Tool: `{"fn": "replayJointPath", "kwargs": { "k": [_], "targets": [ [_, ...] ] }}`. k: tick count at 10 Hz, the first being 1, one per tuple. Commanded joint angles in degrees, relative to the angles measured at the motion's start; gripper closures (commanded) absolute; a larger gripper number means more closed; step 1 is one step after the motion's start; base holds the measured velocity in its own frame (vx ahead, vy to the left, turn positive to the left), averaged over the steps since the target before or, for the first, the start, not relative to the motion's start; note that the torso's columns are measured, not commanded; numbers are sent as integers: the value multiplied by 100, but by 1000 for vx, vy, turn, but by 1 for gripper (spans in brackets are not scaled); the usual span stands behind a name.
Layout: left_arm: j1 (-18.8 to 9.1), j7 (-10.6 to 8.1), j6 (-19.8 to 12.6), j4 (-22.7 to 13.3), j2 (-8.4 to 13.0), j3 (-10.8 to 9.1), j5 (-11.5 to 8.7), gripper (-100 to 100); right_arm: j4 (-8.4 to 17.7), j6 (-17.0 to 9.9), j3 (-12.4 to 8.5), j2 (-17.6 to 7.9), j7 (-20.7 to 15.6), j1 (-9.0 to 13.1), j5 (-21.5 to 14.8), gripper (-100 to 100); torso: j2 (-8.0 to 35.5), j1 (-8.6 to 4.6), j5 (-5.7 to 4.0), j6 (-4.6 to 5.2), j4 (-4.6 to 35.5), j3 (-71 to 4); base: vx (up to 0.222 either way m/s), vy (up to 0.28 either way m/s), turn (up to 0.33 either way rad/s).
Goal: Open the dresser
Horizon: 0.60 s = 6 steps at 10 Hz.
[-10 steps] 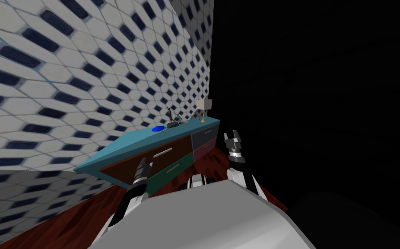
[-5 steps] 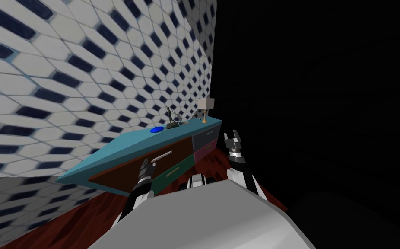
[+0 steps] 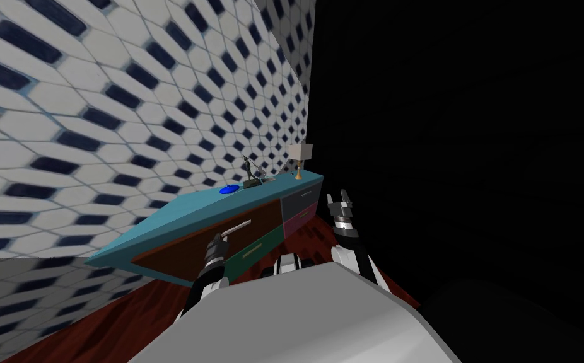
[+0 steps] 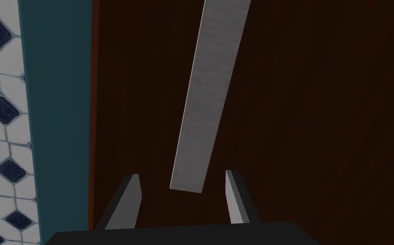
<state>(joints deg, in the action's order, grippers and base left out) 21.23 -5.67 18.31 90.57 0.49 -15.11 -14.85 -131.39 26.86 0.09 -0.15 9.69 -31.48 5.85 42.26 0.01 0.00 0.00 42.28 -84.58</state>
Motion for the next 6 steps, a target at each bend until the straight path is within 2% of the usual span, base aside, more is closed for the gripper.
{"fn": "replayJointPath", "kwargs": {
  "k": [1,4,5,6],
  "targets": [
    [78,-8,-28,100,0,24,-7,100,0,0,1,1,0,1,0,0,21,-13,-6,2,8,12,-138,-49,11],
    [195,-20,-69,249,-1,60,-19,100,0,0,2,2,0,3,0,0,17,-17,-4,0,5,11,-170,-101,6],
    [177,-21,-62,225,4,52,-18,100,0,0,2,2,0,3,0,0,6,-12,-4,0,2,4,-79,-55,5],
    [181,-21,-72,231,184,52,-18,-100,0,0,1,1,0,1,0,0,-28,16,3,0,-6,-15,-16,-15,-2]
  ]
}}
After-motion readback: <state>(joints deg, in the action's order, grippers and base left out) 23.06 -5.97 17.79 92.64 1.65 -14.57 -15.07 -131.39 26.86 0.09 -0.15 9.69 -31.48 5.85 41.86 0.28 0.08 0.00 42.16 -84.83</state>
